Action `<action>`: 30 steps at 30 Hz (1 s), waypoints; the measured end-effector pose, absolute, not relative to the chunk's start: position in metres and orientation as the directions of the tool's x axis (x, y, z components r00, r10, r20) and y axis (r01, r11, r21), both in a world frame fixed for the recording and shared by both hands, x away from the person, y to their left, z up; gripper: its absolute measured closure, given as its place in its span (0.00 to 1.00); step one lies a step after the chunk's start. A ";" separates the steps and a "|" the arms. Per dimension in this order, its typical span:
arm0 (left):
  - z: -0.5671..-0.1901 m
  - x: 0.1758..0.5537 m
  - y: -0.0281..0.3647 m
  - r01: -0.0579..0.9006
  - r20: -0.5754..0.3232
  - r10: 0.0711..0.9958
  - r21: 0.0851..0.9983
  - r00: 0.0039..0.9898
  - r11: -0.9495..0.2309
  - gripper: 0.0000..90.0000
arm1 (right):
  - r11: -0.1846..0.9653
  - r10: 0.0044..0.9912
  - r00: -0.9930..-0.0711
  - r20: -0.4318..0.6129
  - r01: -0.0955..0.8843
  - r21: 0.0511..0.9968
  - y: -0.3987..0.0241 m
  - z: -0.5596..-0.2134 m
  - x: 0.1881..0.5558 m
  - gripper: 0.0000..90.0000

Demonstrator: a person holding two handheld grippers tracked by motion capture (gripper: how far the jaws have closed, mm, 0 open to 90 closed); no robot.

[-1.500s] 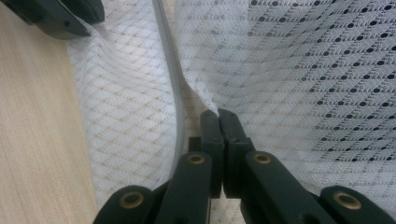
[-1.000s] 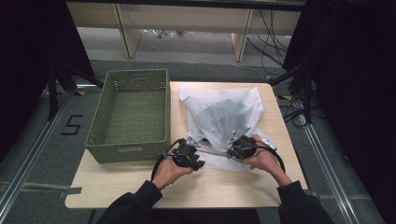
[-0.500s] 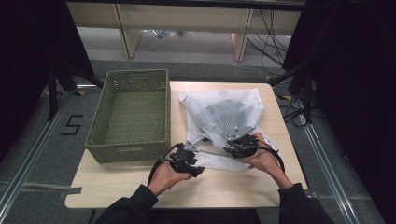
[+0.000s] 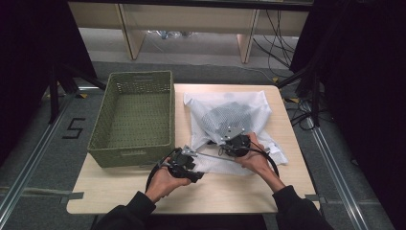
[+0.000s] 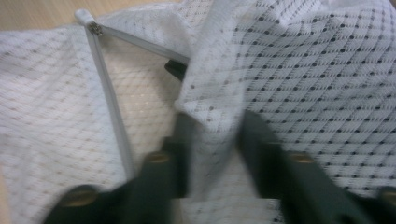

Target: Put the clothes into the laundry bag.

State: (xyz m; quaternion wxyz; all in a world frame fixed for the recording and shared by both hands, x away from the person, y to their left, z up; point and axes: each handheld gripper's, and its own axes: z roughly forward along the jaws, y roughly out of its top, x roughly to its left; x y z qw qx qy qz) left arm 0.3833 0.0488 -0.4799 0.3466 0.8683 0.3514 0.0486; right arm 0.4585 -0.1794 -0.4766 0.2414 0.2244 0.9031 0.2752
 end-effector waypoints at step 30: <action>-0.481 0.383 0.048 0.575 -0.154 0.633 0.615 0.759 -0.540 0.50 | 0.803 0.439 -0.883 -0.169 0.300 0.516 -0.201 -0.491 0.456 0.97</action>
